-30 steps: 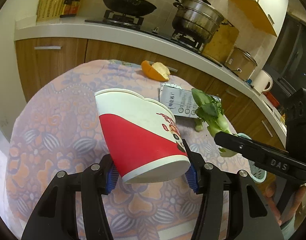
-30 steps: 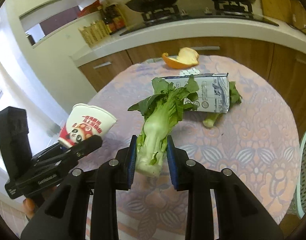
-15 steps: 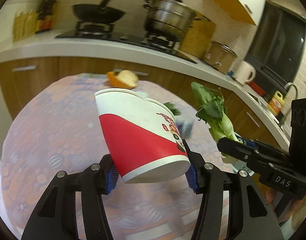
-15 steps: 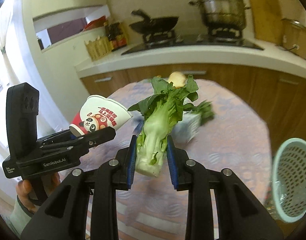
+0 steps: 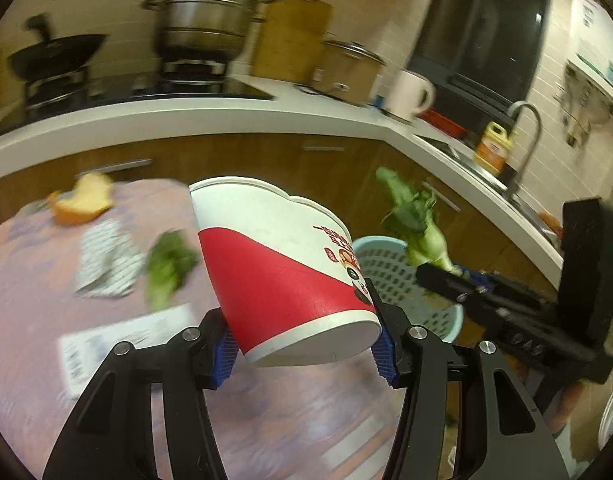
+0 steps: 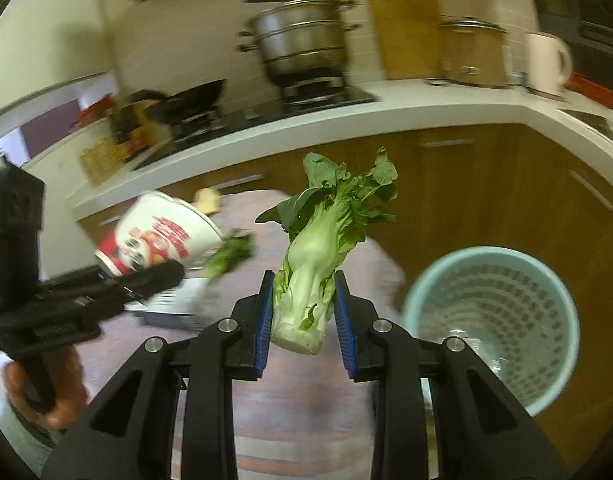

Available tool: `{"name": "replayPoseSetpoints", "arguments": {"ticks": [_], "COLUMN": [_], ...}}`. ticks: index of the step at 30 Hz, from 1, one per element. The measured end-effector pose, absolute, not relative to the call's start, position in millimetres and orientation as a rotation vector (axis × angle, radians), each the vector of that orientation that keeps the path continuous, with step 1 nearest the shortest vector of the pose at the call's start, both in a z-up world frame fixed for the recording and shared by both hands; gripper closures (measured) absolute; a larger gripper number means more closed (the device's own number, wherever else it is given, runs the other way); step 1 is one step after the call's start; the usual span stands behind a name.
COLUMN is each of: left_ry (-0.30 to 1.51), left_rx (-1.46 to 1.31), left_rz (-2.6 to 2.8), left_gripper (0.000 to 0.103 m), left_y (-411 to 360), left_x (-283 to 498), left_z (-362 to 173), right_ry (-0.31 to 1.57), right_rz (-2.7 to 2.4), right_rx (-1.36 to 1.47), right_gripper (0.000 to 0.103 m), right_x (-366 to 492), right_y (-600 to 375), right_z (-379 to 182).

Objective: Collect trash
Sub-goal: 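Carry the cup and bok choy over the blue basket, then open both tools to drop the cup and bok choy into the basket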

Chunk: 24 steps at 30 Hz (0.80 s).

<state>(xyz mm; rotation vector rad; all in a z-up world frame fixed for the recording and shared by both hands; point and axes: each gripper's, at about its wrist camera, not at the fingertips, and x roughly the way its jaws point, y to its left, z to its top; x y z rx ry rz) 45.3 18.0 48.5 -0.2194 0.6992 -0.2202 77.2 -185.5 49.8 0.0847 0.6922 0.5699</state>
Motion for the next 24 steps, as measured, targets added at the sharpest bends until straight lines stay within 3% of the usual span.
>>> {"name": "replayPoseSetpoints", "arguments": {"ticks": [21, 22, 24], "left_ry": [0.919, 0.919, 0.946], "left_rx": [-0.038, -0.034, -0.026], "left_rz": [-0.446, -0.449, -0.441], "left_gripper": [0.050, 0.049, 0.037], "left_y": [-133.4, -135.5, -138.9], "left_x": [178.9, 181.1, 188.4], "left_z": [-33.0, -34.5, -41.2], "right_ry": [0.962, 0.968, 0.990], "right_rz": [0.116, 0.100, 0.079], "right_rx": [0.251, 0.253, 0.254], "right_gripper": [0.076, 0.076, 0.076], "right_x": [160.7, 163.8, 168.9], "right_y": [-316.2, -317.9, -320.5], "right_z": [-67.9, -70.3, -76.4]}}
